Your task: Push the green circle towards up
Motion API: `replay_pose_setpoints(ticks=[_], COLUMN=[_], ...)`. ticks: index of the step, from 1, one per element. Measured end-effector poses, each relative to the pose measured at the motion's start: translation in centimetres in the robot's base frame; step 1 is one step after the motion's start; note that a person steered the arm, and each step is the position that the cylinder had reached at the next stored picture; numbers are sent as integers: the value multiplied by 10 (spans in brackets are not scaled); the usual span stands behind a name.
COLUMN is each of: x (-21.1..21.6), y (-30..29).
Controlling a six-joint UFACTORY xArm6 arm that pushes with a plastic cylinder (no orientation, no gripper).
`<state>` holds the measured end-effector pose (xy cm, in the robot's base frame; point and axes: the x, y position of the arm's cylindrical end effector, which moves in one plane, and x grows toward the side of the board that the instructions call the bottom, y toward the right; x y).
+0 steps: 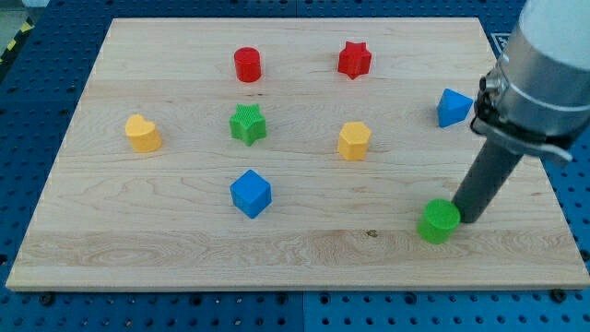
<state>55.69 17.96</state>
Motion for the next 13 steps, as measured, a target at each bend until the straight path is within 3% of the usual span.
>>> replay_pose_setpoints(ticks=[2,3,4,5,9,10,13], x=[1,43,60,26,34,0,17], y=[14,24,-4,-8,-37,-35,-36])
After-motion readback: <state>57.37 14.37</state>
